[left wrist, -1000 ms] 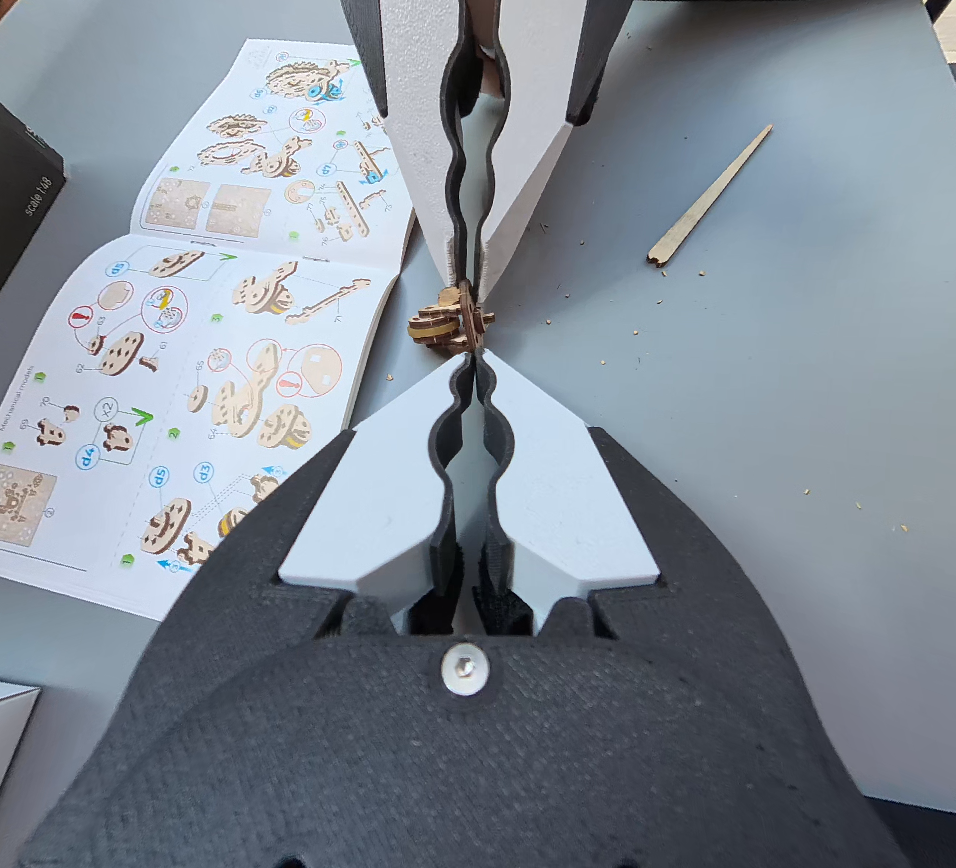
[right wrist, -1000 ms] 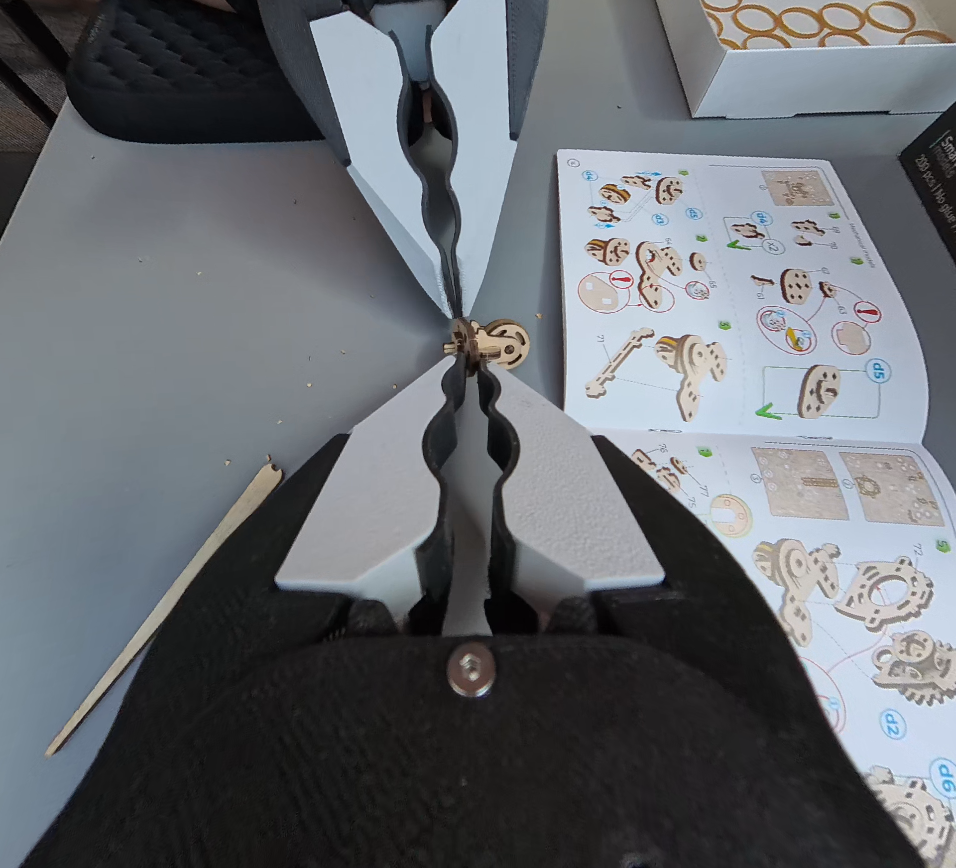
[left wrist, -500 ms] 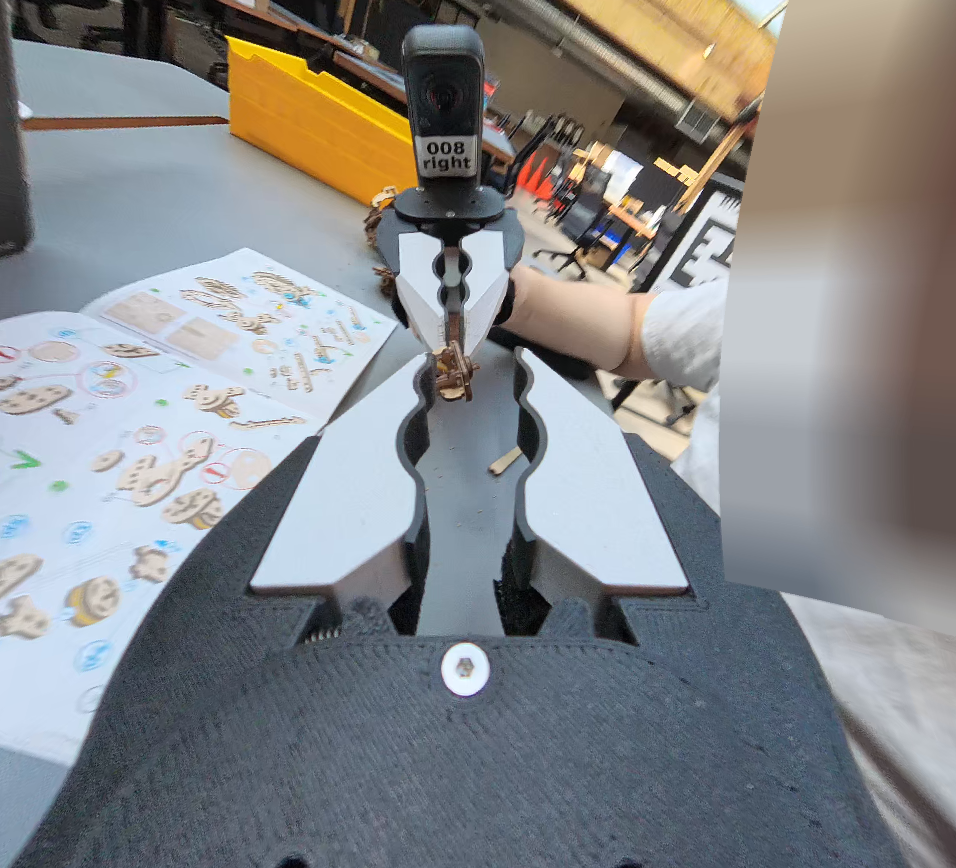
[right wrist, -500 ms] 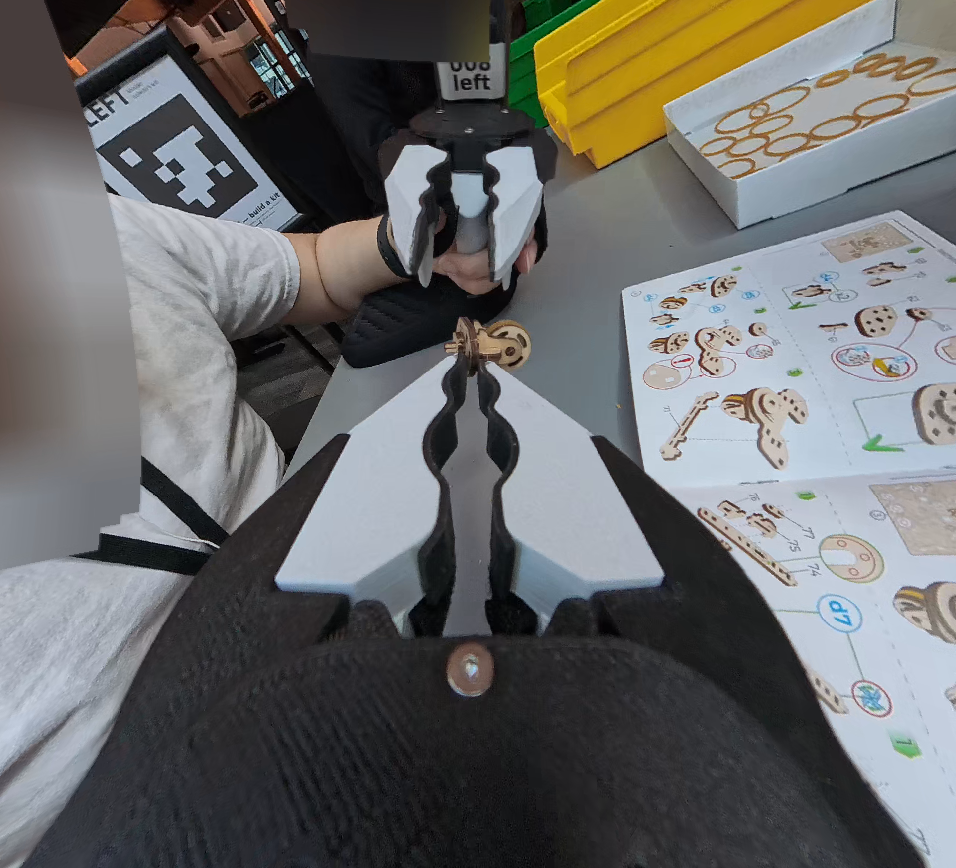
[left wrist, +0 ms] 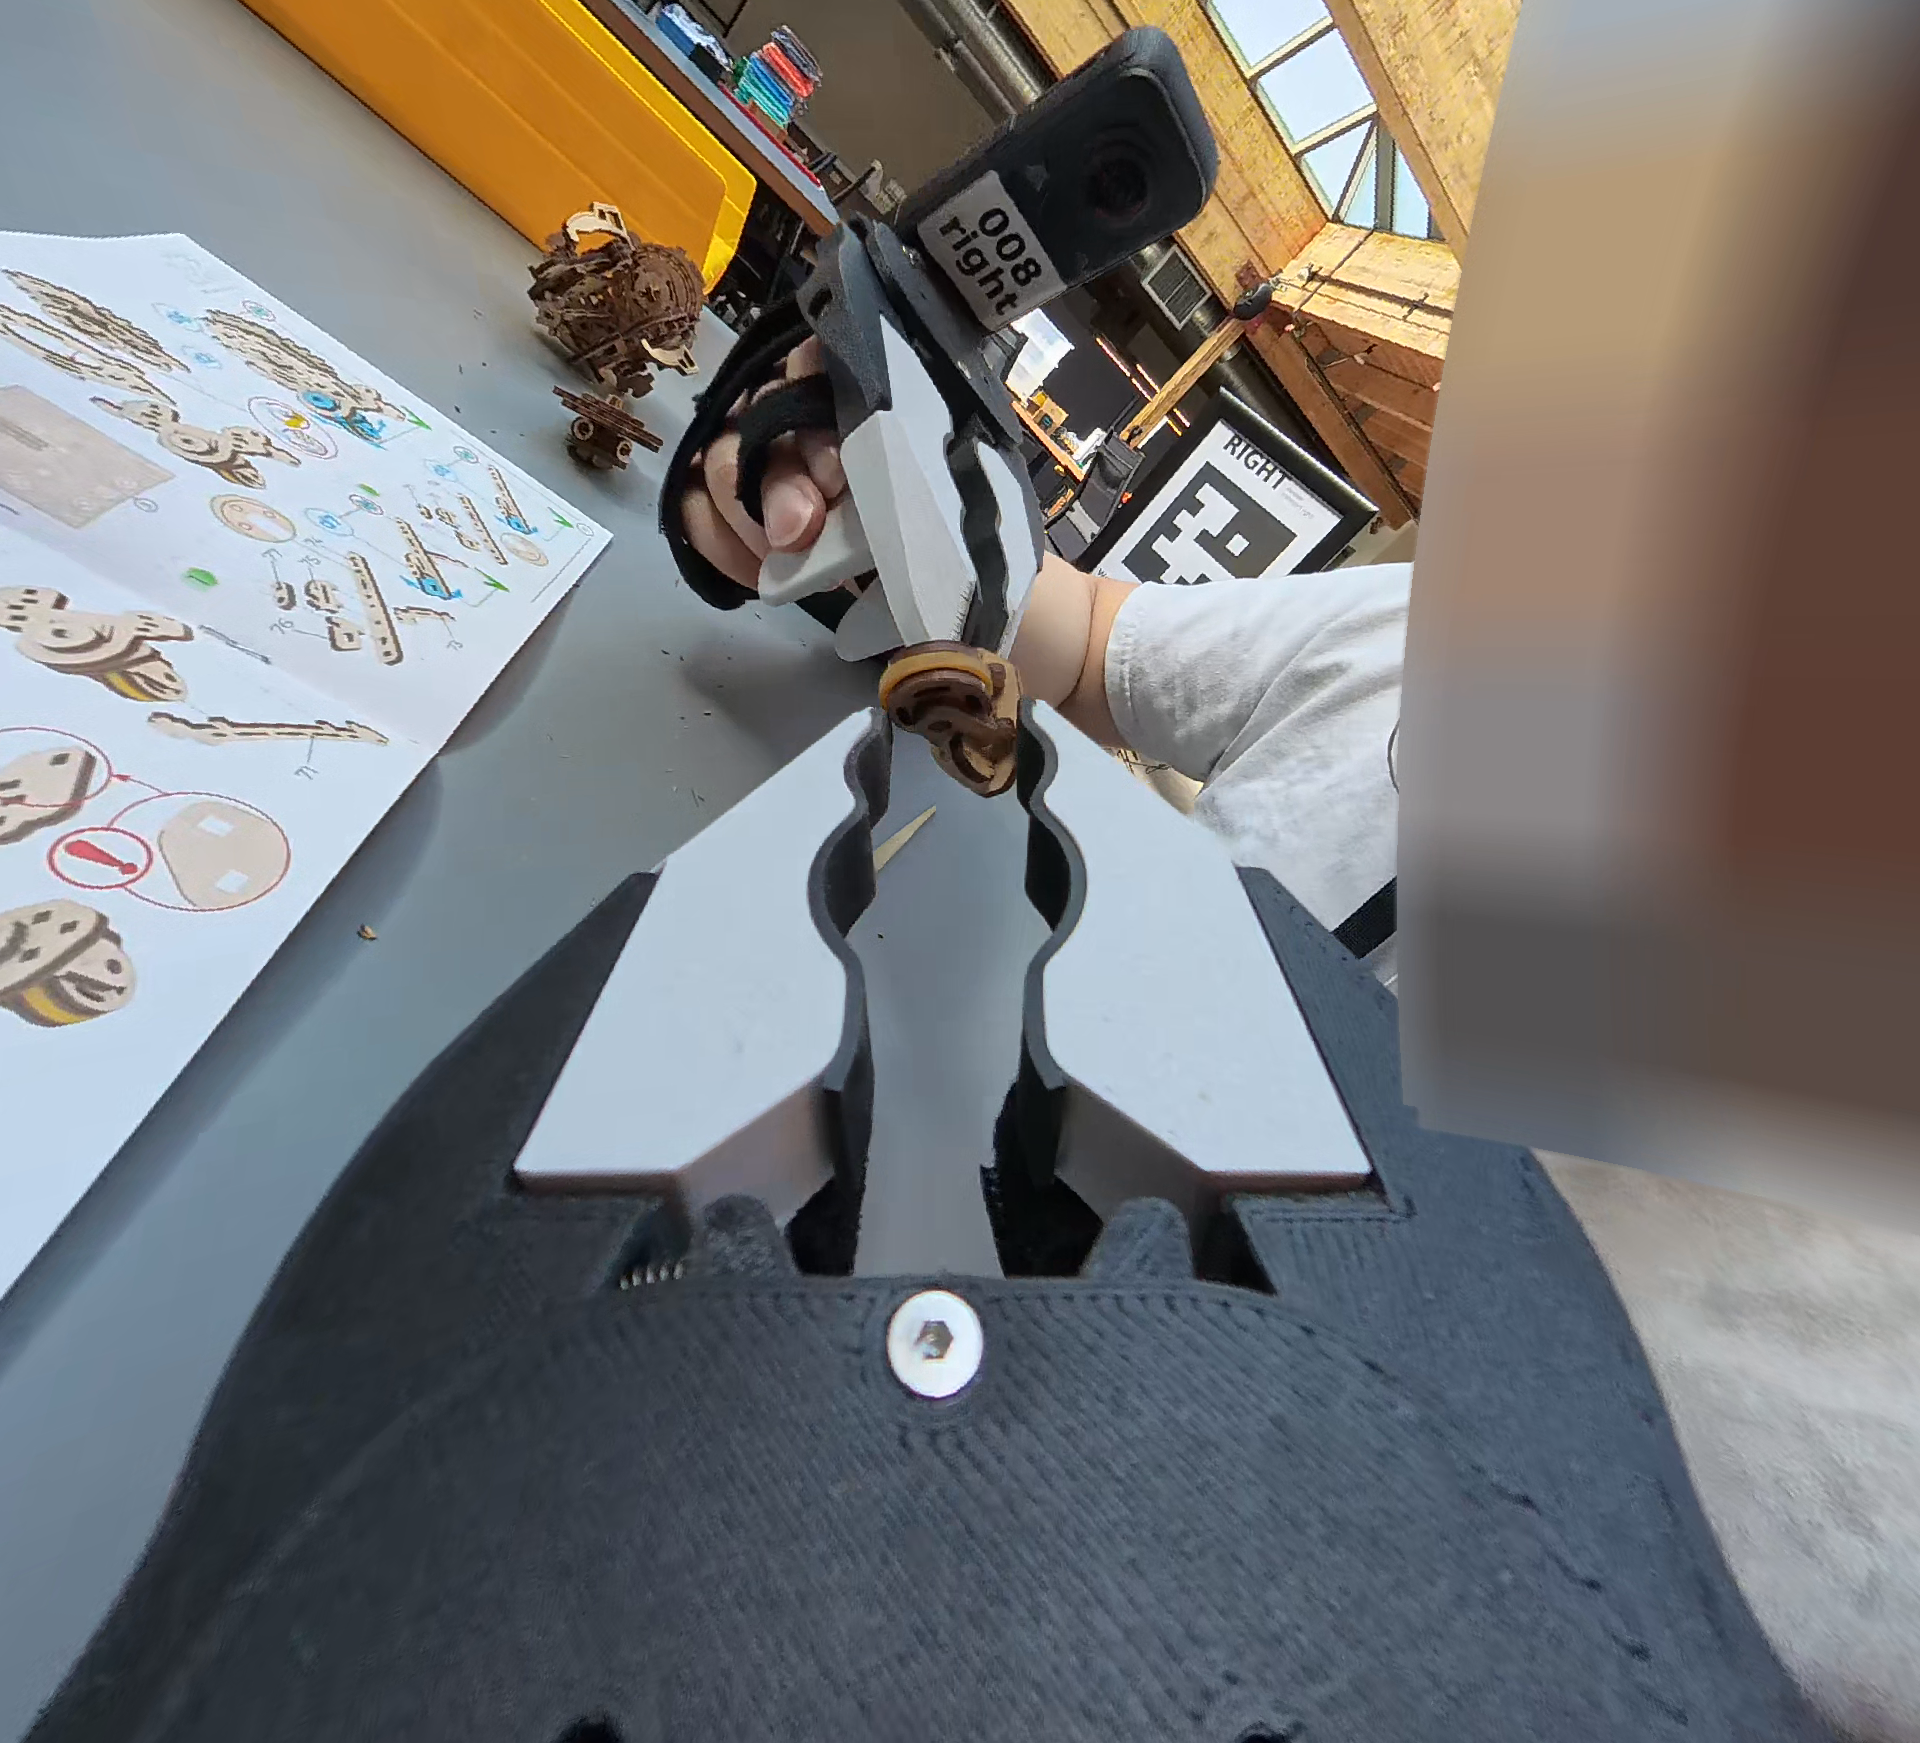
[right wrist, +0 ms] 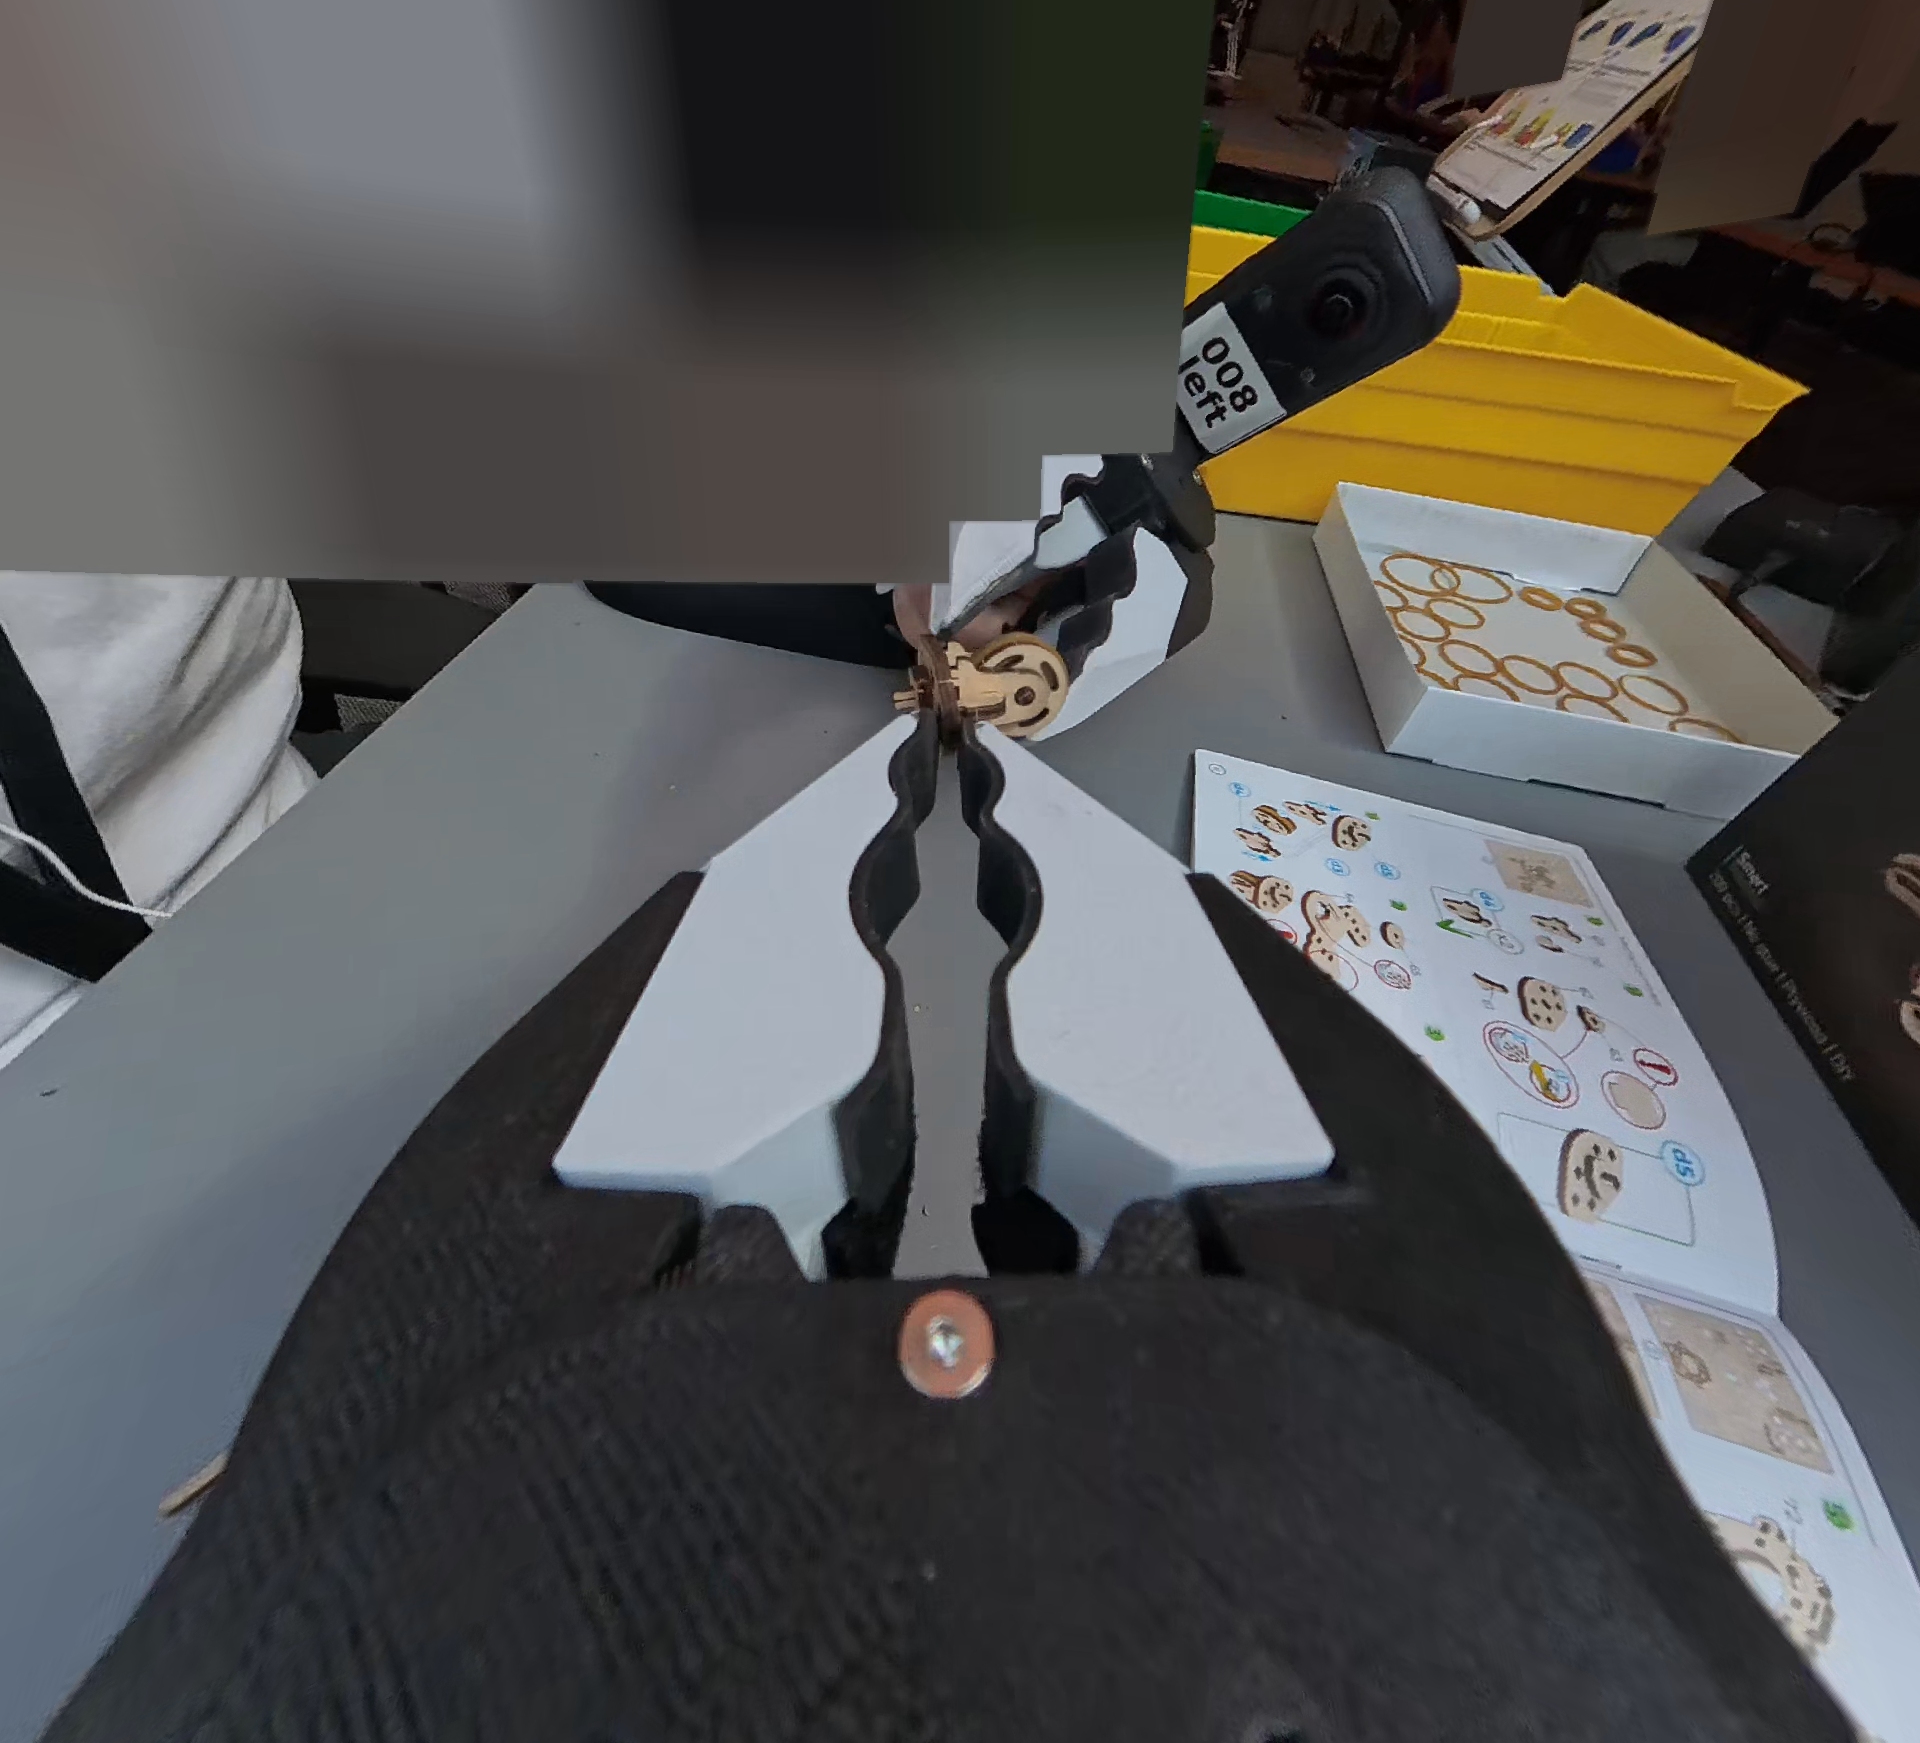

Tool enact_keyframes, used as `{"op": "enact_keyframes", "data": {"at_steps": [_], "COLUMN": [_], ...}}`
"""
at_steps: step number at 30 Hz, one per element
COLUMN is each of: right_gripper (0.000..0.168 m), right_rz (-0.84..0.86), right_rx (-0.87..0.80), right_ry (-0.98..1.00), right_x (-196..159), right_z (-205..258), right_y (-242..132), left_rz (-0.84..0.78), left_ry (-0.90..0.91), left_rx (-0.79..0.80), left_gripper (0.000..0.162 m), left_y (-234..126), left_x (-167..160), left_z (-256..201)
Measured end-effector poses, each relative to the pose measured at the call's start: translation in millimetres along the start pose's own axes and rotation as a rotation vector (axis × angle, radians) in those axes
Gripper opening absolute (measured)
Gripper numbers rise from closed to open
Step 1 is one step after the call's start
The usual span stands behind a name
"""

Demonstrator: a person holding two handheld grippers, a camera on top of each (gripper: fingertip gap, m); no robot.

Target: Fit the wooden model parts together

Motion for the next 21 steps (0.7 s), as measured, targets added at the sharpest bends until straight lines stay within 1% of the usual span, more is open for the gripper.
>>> {"op": "enact_keyframes", "data": {"at_steps": [3, 5, 8, 12, 17, 19, 21], "right_gripper": [0.002, 0.003, 0.004, 0.014, 0.014, 0.013, 0.013], "right_rz": [0.024, 0.037, 0.036, 0.057, 0.098, 0.139, 0.172], "right_rx": [-0.037, -0.072, -0.095, -0.128, -0.143, -0.129, -0.096], "right_ry": [-0.157, -0.243, -0.309, -0.334, -0.402, -0.37, -0.286], "right_x": [1, 2, 4, 4, 4, 0, -4], "right_z": [7, 10, 14, 14, 16, 14, 10], "right_y": [2, 2, 2, 2, 1, 0, -2], "left_rz": [0.023, 0.041, 0.052, 0.065, 0.052, 0.042, 0.039], "left_ry": [0.007, 0.042, 0.129, 0.153, 0.12, 0.111, 0.096], "left_rx": [-0.003, -0.006, 0.019, 0.048, 0.052, 0.073, 0.094], "left_gripper": [0.019, 0.014, 0.014, 0.014, 0.014, 0.014, 0.014], "left_y": [2, 2, 3, 4, 2, 1, 0], "left_x": [-2, -3, -3, -4, -3, -2, -2], "left_z": [-1, -3, -8, -9, -6, -5, -4]}}
Point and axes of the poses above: each gripper's, where its closed fingertips meet, y out along the fingers, x out of its top, z = x × y across the jaws, the point moved 10 cm from there along -y, back along the fingers, and after that the axes turned 6 degrees about -y, right-handed, at the moved point
